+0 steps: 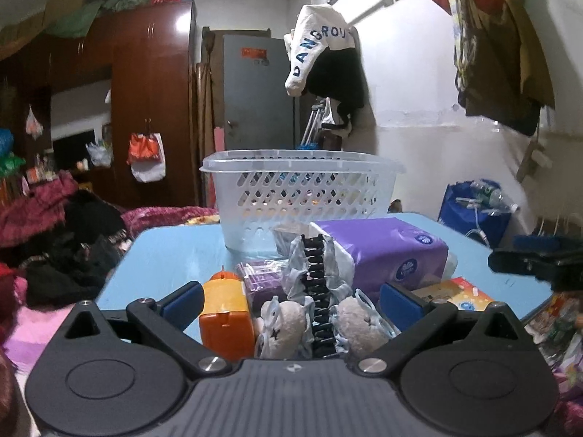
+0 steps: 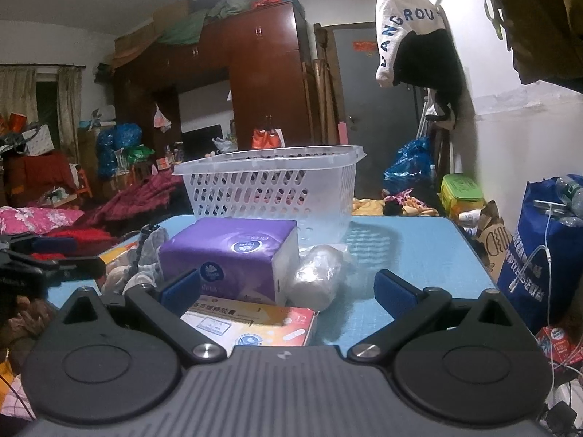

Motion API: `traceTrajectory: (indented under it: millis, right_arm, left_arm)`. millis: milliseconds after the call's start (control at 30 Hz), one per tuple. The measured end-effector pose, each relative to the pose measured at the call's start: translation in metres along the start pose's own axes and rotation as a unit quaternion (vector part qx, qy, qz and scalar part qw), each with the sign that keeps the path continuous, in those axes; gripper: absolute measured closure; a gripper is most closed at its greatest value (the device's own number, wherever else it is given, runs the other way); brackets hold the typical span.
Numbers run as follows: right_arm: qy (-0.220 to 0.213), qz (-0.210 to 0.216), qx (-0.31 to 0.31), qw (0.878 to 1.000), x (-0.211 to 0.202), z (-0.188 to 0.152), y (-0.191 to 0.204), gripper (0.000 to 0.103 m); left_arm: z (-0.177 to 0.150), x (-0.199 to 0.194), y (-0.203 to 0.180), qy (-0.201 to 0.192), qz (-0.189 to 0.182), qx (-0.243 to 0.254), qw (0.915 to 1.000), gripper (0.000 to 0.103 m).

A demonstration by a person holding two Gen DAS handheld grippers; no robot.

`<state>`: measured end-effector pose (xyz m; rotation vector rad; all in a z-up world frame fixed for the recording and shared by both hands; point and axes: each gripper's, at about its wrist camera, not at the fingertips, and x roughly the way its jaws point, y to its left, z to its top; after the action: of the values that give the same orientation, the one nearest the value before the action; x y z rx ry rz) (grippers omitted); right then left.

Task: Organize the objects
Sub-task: 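Close the left tool on the white-and-orange medicine box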

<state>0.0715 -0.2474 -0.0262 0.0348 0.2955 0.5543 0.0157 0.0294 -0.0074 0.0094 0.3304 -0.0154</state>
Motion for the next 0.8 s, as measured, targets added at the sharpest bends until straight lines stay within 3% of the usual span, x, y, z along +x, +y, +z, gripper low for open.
traceTrajectory:
  millis: [167,267,400,567,667,800]
  right_arm:
    - [0.006,0.005,-0.008,1.000,0.001,-0.003,0.001,0.001]
    - [0.013,0.005,-0.009,1.000,0.003,-0.007,0.001,0.002]
    - [0.022,-0.001,-0.016,1.000,-0.002,-0.014,-0.003,0.005]
    - [0.033,-0.008,-0.024,0.999,-0.015,-0.023,-0.011,0.011]
    - [0.043,-0.004,-0.033,0.999,-0.015,-0.028,-0.012,0.019]
    - [0.056,0.005,-0.036,0.998,-0.009,-0.031,-0.014,0.034]
  left_arm:
    - [0.000,0.003,0.020,0.001,0.017,-0.027,0.9995,0.001]
    - [-0.003,0.002,0.021,0.002,0.005,-0.033,0.9994,0.005]
    - [-0.008,-0.005,-0.010,0.000,-0.038,0.008,0.9993,0.011]
    - [-0.015,-0.014,-0.059,-0.003,-0.105,0.060,0.9927,0.016]
    - [-0.022,-0.011,-0.079,0.005,-0.114,0.086,0.9897,0.025]
    - [-0.029,0.007,-0.082,0.040,-0.134,0.073,0.9874,0.043]
